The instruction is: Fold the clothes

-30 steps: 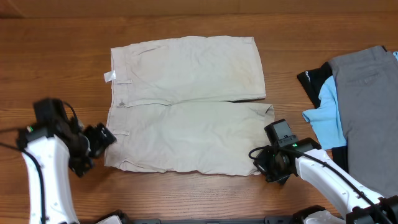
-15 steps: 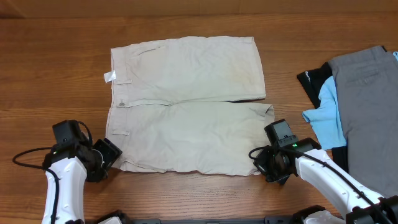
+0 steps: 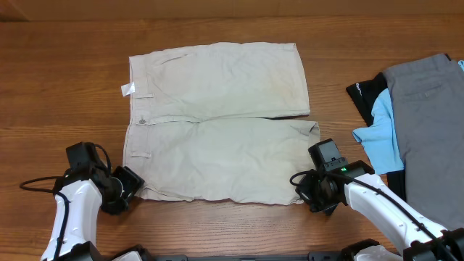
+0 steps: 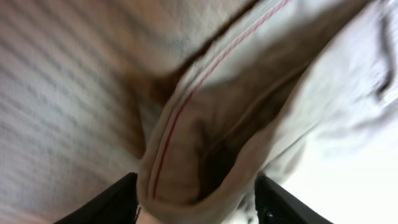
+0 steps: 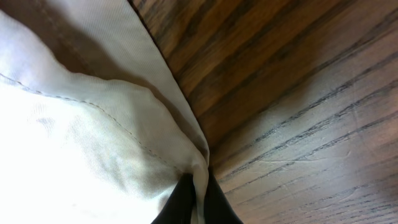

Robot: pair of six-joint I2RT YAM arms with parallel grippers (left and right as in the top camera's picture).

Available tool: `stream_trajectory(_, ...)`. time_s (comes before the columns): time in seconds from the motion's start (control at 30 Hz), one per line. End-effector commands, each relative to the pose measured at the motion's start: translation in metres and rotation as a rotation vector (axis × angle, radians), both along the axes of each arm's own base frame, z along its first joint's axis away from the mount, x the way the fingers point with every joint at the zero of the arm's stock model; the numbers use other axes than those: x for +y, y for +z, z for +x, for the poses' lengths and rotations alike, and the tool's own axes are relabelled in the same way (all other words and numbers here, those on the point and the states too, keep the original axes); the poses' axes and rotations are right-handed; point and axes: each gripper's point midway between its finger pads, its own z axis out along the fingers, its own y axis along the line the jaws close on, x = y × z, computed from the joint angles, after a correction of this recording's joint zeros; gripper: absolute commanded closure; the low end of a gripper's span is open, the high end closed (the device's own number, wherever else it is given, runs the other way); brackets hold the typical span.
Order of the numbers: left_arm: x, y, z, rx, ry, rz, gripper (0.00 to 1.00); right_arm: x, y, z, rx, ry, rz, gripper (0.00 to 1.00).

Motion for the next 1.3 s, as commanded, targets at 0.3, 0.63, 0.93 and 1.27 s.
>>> stream_trajectory(0.3,0.005,-0.003,0.001,-0.002,0.007,0.026,0.76,-0.001,-0.007,-0.010,0.030,0.003,-0.003,0.91)
stream_trajectory(0.63,-0.013,0.010,0.002,-0.025,-0.123,-0.063,0.96,-0.005,0.015,-0.004,0.040,0.063,-0.046,0.96)
stream_trajectory(0.93,-0.008,0.067,-0.002,0.009,-0.134,-0.035,0.96,-0.016,0.077,0.013,0.018,0.092,-0.135,0.96)
stream_trajectory(1.27,-0.004,0.155,0.007,-0.151,-0.136,0.051,0.96,-0.009,0.167,0.054,-0.197,0.157,-0.095,0.96)
